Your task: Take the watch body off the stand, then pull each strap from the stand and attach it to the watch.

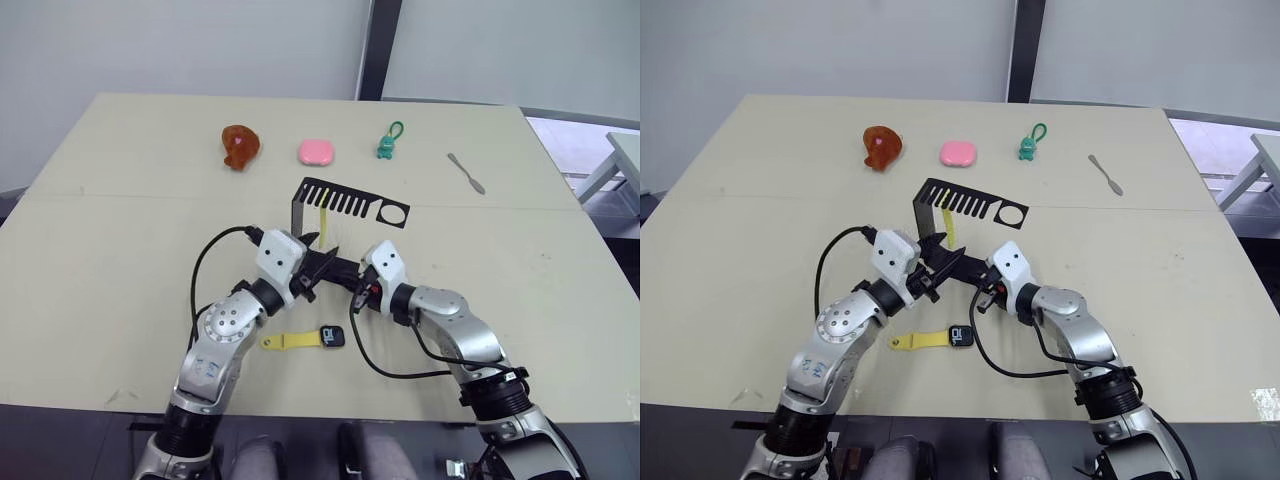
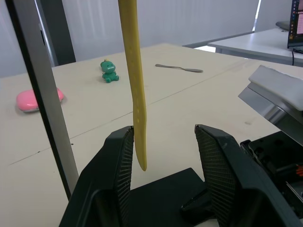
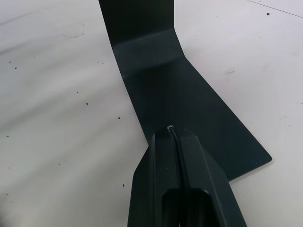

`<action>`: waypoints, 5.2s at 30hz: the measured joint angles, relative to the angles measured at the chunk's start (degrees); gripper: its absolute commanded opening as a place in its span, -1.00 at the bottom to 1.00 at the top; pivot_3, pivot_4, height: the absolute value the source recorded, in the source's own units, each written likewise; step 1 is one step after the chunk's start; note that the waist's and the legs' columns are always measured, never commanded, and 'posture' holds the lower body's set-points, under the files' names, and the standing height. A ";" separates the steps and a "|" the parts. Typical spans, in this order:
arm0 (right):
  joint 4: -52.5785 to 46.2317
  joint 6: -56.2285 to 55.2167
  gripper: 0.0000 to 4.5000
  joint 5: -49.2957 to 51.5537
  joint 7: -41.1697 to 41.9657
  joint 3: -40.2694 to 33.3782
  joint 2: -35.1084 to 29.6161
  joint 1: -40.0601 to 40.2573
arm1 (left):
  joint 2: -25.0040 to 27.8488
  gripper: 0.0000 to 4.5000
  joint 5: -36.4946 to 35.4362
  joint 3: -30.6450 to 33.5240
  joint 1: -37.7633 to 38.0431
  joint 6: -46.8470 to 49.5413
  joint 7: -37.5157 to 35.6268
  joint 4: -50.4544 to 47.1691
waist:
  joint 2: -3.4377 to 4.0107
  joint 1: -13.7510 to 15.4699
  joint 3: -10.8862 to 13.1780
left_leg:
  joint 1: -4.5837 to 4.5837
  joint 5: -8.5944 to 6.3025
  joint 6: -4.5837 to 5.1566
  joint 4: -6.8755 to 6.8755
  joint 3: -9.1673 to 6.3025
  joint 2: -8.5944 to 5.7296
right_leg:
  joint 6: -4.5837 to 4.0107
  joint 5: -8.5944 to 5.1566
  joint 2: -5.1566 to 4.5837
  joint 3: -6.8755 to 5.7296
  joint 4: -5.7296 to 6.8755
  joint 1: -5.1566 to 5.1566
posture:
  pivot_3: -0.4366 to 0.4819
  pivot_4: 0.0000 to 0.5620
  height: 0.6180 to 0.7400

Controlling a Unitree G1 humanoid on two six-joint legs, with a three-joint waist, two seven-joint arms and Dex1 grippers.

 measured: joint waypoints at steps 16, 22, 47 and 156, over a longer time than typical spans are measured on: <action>1.03 -0.70 -1.00 -0.72 0.01 0.18 -0.34 -0.69 | -1.81 -0.97 2.53 2.71 -6.01 -4.41 1.03 6.63 | -0.01 -0.02 0.00 | 0.00 0.00 0.00 0.00 0.00 0.01 | 0.00 0.00 -0.01 -0.02 0.01 0.00 | -0.05 -0.47 1.00; 1.49 -0.68 -1.00 -1.05 0.01 0.16 -0.31 -1.14 | -1.26 -0.97 0.69 2.81 -5.05 -0.66 -0.64 1.02 | -0.01 -0.04 0.00 | -0.01 0.00 0.00 -0.01 0.00 0.02 | 0.00 0.00 -0.01 -0.02 0.01 -0.01 | -0.05 -0.47 1.00; -17.23 0.05 -1.00 6.09 6.94 -9.07 -14.03 15.14 | 22.54 -0.97 -31.84 10.94 -0.34 22.81 -29.93 -13.23 | 0.15 0.04 0.11 | -0.13 -0.01 0.02 -0.10 -0.13 -0.04 | 0.01 0.00 -0.03 -0.04 -0.24 -0.01 | -0.05 -0.47 1.00; -34.08 16.88 -0.97 72.61 -14.76 -18.90 -10.07 11.36 | 12.35 -1.00 -37.95 3.59 -12.36 26.33 -37.30 -0.24 | 0.15 -0.01 0.16 | -0.20 0.02 0.04 -0.11 -0.16 0.01 | 0.09 0.04 0.09 0.13 -0.34 -0.04 | -0.05 -0.47 1.00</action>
